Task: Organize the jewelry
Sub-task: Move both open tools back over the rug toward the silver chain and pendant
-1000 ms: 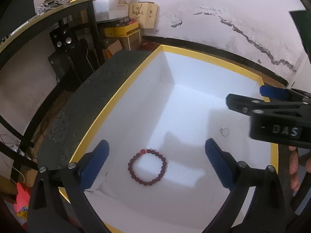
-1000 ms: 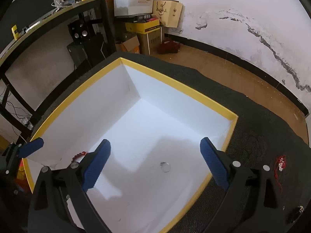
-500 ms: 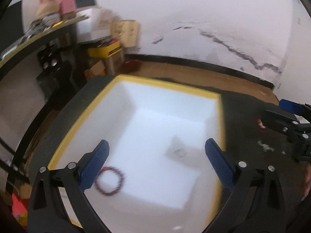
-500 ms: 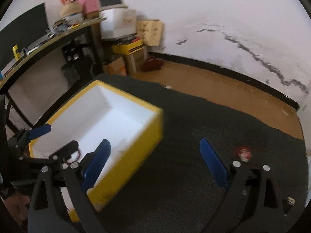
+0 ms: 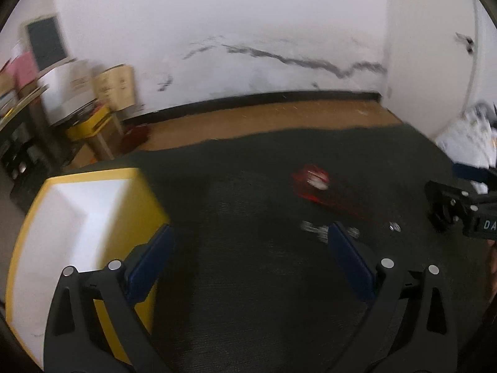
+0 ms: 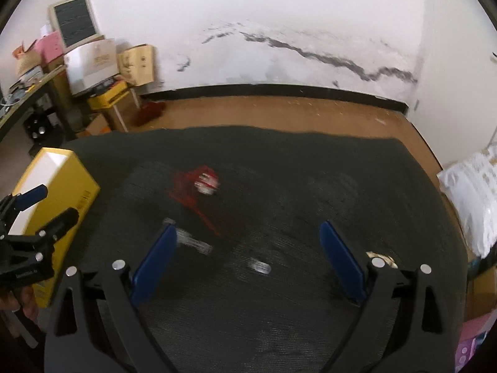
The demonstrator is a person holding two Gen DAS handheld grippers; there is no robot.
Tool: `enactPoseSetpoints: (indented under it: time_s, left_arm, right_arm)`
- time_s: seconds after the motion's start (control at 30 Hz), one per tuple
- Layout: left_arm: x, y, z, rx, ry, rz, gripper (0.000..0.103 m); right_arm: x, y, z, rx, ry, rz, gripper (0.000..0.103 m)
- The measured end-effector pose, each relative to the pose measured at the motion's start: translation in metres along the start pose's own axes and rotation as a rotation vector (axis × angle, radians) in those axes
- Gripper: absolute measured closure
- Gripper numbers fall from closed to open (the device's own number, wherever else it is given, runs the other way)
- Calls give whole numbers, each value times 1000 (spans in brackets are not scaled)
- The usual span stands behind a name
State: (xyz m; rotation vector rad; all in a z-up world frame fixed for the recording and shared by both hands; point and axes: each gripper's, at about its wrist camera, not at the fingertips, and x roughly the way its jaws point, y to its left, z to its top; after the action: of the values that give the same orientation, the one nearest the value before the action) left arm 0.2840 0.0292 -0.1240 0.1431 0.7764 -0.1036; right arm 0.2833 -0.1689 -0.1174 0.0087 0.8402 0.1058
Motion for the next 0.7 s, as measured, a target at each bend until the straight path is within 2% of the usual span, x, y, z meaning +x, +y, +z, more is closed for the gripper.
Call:
enactPoseSetpoints:
  time_s: [0.13, 0.23, 0.43, 0.5, 0.57, 0.7]
  left_arm:
    - [27, -40, -13, 75, 31, -21, 7]
    - [52, -54, -21, 66, 73, -47, 7]
    - [97, -53, -37, 2, 167, -108, 7]
    - [107, -52, -40, -11, 184, -124, 7]
    - [108, -55, -41, 23, 165, -114, 6]
    - [111, -58, -40, 36, 165, -130, 6]
  right_arm:
    - [19, -13, -19, -6, 14, -7, 13]
    - [37, -24, -31, -13, 36, 9, 13]
    - [73, -11, -39, -81, 123, 26, 13]
    - [79, -3, -37, -113, 110, 44, 13]
    - [89, 0, -40, -138, 132, 14, 13]
    - [95, 3, -42, -146, 125, 42, 13]
